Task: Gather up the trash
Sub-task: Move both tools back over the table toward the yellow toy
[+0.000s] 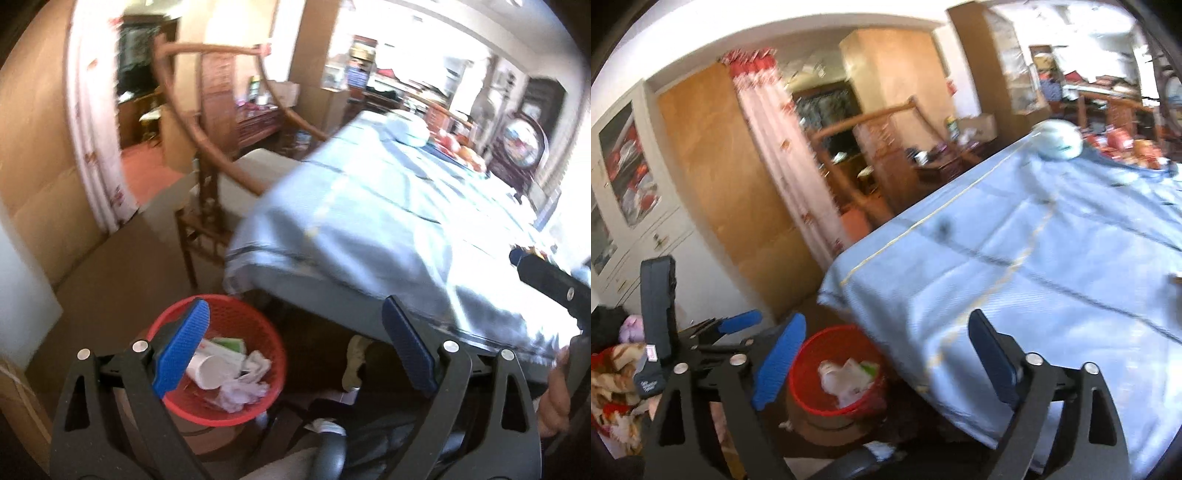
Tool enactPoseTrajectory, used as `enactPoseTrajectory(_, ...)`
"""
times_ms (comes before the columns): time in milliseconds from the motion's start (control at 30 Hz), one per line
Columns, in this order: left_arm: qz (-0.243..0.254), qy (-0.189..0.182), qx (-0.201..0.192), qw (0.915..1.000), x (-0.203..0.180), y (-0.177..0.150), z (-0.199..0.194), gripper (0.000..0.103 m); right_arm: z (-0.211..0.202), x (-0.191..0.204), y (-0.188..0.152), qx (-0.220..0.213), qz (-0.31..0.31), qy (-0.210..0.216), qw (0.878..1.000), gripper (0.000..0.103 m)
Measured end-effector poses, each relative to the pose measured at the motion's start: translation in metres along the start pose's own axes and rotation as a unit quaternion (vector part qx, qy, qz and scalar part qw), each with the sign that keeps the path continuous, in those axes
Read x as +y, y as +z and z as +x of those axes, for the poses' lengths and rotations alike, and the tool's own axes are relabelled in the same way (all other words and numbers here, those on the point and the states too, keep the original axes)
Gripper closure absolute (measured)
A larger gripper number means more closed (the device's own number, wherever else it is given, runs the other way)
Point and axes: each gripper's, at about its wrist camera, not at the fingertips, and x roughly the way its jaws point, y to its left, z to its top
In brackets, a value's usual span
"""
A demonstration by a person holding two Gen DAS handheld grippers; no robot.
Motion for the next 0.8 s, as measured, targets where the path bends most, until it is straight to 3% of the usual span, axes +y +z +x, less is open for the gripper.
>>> enactPoseTrajectory(267,0.078,-0.051,-0.009,0.9956,-0.098,0.014,0.0,0.009,-0.076,-0.079,-0.011,-0.081,0.069,-0.064,0.992,0.006)
enactPoseTrajectory(400,0.109,-0.08,-0.001,0.9908,-0.148,0.021,0.011,0.009,-0.111,-0.132,-0.024,-0.106,0.121,-0.101,0.982,0.006)
enactPoseTrajectory(600,0.131,-0.117,0.02,0.9842,-0.205,0.036,0.039,0.009,-0.147,-0.201,-0.046,-0.114,0.183,-0.161,0.963,0.006)
enactPoseTrajectory(733,0.151,-0.14,0.036,0.978,-0.238,0.045,0.061,0.009,-0.156,-0.235,-0.056,-0.115,0.215,-0.164,0.956,0.006)
enactPoseTrajectory(800,0.167,-0.141,0.037,0.975,-0.252,0.046,0.07,0.009,-0.156,-0.244,-0.055,-0.111,0.217,-0.173,0.954,0.014)
